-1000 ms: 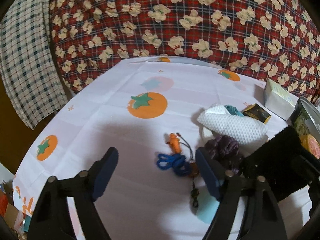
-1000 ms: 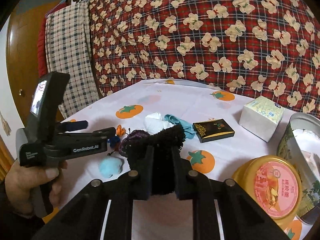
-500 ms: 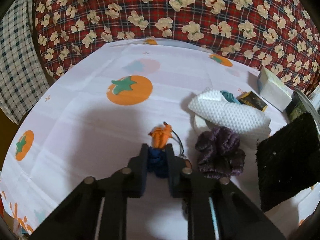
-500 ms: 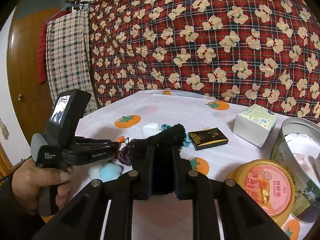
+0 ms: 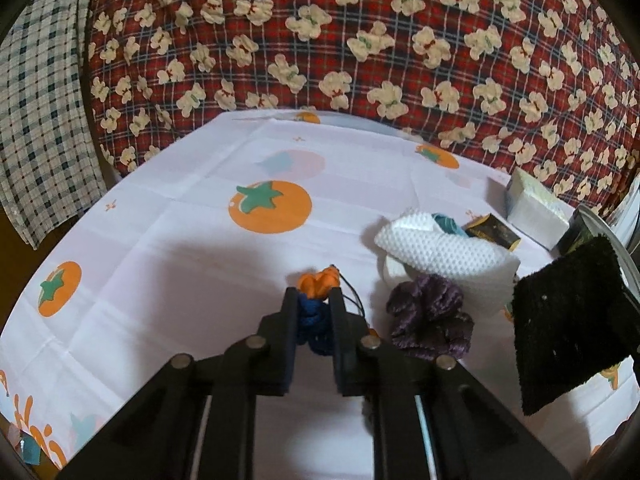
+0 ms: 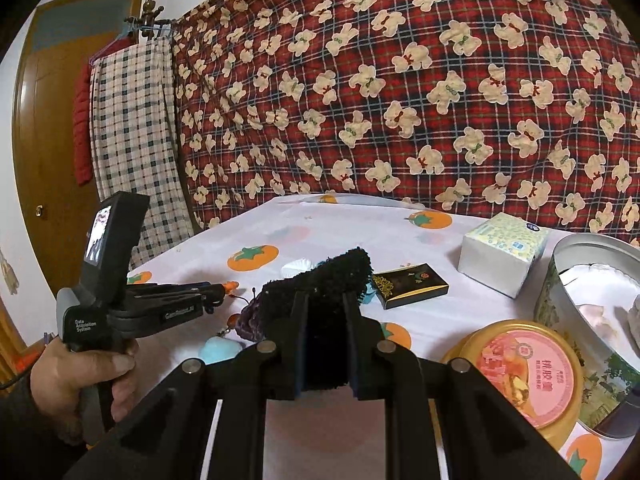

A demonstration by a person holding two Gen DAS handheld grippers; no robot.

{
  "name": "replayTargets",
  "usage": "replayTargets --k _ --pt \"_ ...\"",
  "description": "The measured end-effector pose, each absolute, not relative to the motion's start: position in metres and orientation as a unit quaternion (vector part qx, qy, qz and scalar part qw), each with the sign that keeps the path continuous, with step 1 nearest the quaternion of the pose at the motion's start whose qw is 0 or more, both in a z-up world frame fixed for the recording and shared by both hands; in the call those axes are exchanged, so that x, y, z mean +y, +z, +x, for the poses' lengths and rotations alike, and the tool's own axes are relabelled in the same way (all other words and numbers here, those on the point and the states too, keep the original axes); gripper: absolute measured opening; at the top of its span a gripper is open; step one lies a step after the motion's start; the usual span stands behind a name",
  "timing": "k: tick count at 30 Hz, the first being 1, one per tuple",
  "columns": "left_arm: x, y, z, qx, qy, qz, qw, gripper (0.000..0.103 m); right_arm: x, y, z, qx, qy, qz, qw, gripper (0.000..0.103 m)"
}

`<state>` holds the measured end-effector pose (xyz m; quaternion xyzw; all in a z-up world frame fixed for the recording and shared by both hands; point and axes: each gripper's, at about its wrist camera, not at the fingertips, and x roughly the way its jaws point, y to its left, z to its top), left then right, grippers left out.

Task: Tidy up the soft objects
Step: 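Grasp the blue cord with the left gripper while the right gripper lifts the black pouch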

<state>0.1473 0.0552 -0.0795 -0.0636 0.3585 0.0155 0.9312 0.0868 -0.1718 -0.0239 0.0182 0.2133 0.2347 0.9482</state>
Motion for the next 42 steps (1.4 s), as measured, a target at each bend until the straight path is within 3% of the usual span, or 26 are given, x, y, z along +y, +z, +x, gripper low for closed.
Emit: replayTargets --k 26,42 --pt "0.052 -0.061 0.113 0.256 0.038 -0.053 0.964 0.011 -0.179 -0.020 0.079 0.186 0.229 0.031 0.955 0.018" --pt "0.052 -0.055 0.113 0.257 0.030 -0.076 0.963 0.011 -0.180 -0.019 0.079 0.183 0.228 0.035 0.956 0.018"
